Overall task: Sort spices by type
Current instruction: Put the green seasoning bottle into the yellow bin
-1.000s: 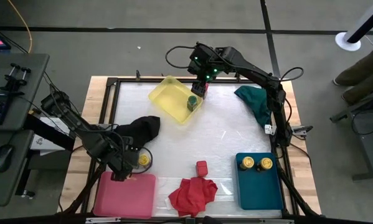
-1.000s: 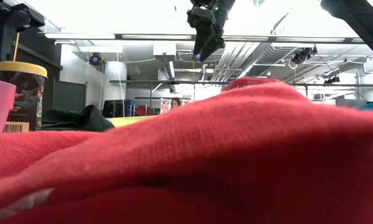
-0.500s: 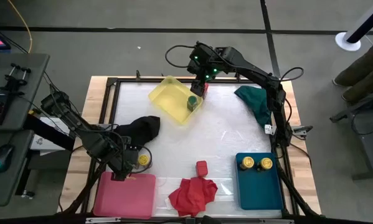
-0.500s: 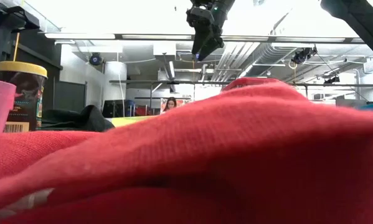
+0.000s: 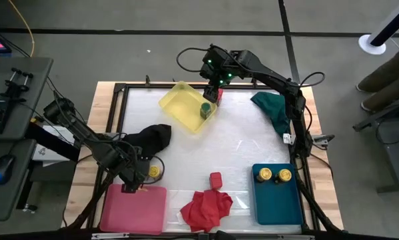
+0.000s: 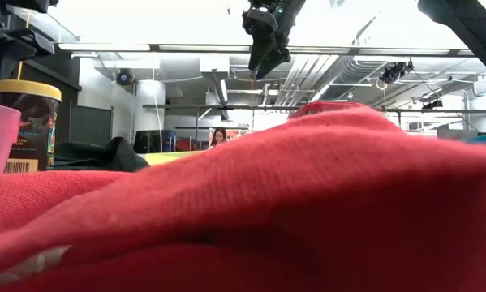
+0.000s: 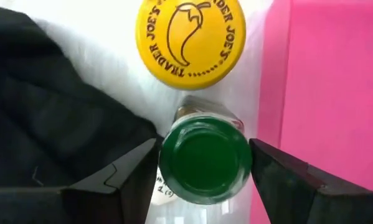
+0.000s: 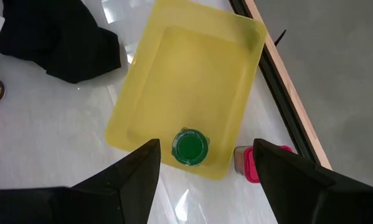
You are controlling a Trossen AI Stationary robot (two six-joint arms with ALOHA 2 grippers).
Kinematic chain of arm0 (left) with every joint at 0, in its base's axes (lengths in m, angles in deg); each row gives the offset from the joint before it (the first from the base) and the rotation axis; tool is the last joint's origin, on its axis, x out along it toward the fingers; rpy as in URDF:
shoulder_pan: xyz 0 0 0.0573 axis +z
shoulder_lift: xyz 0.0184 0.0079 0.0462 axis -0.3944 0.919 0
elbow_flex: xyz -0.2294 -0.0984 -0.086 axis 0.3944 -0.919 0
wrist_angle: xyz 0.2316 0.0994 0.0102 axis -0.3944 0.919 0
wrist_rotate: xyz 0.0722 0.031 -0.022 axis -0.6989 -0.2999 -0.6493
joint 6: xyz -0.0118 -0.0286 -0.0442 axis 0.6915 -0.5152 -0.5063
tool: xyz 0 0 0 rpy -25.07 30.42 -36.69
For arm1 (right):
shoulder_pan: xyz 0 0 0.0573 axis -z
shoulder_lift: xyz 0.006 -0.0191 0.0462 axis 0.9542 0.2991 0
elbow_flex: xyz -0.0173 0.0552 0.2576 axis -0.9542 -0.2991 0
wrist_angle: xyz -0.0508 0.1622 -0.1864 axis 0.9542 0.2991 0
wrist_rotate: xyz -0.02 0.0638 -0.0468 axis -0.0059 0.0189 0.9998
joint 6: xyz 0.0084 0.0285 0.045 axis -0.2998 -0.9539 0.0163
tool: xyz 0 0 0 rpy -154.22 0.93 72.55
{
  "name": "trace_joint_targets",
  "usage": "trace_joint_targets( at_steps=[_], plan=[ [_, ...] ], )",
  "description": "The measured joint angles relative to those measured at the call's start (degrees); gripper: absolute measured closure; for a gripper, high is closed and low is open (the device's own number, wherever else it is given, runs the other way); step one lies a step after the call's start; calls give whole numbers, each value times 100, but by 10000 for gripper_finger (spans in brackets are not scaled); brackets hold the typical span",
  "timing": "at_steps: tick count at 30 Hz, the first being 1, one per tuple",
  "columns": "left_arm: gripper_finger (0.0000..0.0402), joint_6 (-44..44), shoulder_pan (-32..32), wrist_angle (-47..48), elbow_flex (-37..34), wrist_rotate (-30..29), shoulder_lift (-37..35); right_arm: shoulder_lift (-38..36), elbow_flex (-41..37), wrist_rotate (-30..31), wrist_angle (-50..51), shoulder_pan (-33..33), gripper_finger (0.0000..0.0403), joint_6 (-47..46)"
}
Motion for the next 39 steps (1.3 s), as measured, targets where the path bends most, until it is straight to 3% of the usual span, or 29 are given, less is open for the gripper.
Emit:
trace_joint_targets(
  at_steps=[17,25,27,31,35,39],
  plan=[
    [171,508,0,-664,-633,-10,-2,0,0,0,2,0,150,2],
    [227,496,0,-1043,-839,-69,-31,0,0,0,2,0,150,31],
    [236,468,3,-848,-817,-101,-105,0,0,2,-1,0,150,91],
    [236,154,150,414,-530,-443,-587,-21,4,2,-85,23,150,189],
    [236,-296,463,1924,-95,-1296,-1347,-201,12,156,-270,79,150,229],
    [236,-500,1235,2394,487,-2364,-1925,-502,28,214,-332,175,150,8]
  ],
)
